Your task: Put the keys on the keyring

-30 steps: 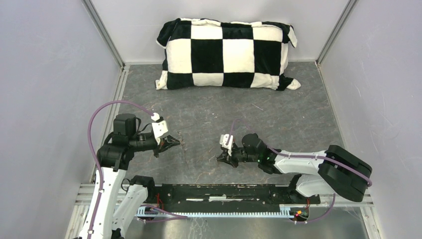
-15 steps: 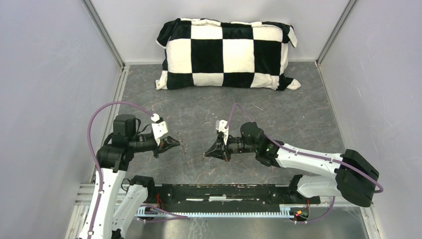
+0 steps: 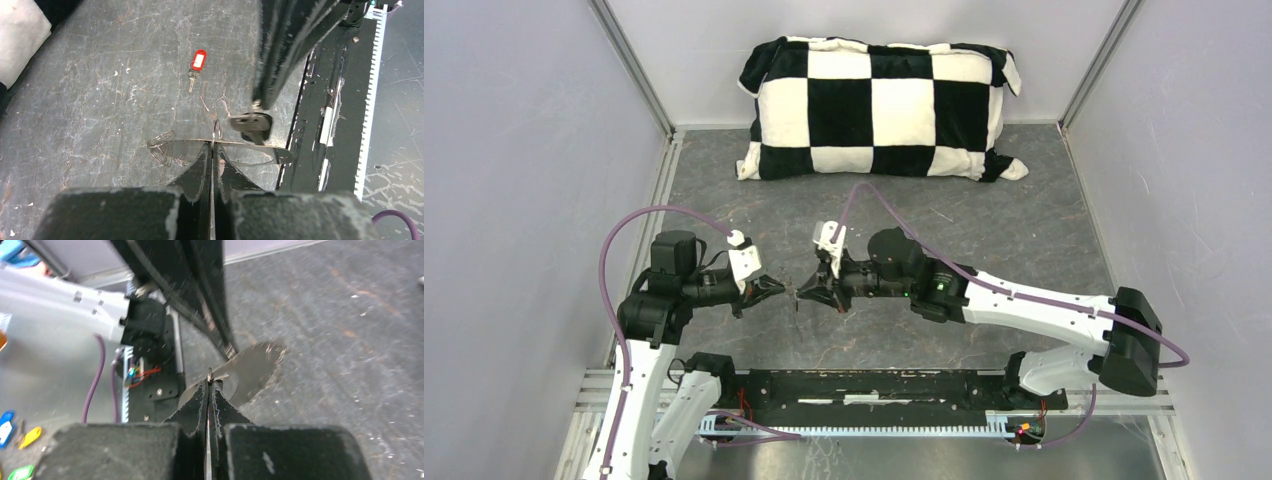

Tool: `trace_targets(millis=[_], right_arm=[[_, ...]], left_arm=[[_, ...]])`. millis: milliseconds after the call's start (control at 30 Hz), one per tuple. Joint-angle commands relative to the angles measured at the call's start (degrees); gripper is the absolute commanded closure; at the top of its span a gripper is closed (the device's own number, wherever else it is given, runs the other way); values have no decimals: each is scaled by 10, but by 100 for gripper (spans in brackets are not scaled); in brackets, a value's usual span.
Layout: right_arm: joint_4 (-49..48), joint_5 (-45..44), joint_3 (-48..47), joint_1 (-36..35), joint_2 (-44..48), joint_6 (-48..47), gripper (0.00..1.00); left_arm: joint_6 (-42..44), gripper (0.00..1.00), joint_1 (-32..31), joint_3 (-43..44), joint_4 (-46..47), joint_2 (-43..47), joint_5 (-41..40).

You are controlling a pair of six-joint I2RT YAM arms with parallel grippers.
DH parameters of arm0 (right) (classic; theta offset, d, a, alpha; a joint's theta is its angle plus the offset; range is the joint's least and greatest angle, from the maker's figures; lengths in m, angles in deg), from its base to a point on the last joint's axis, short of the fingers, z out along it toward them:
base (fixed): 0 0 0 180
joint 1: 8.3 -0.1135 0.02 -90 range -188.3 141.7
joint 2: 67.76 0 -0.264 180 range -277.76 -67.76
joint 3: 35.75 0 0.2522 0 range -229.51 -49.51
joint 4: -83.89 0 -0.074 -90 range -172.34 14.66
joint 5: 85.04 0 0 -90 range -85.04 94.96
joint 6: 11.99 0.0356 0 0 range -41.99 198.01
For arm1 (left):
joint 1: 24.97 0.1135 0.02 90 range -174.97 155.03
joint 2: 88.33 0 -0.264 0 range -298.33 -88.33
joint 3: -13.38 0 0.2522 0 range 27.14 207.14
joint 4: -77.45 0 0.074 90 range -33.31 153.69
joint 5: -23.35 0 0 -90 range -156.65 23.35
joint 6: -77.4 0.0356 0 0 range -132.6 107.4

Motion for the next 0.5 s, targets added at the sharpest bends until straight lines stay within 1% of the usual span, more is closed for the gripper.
trace_targets(millis=[0,67,200,267,467], right_arm=[[104,-145,-83,-17,-38,-12,100],[99,-175,-92,-29,-37,-10,100],[109,-194,-116,-42,-52,-9,100],[111,-191,-121,-46,-57,-10,100],[77,-199,-110,-61,-53,-12,100]], left_arm=[[-14,98,-2,11,19,3,-9],[-29,98,-2,9,28,6,-17],[-39,98,-2,12,31,4,-27],[-44,98,-2,16,32,1,-32],[-72,98,-2,18,42,-7,-31]])
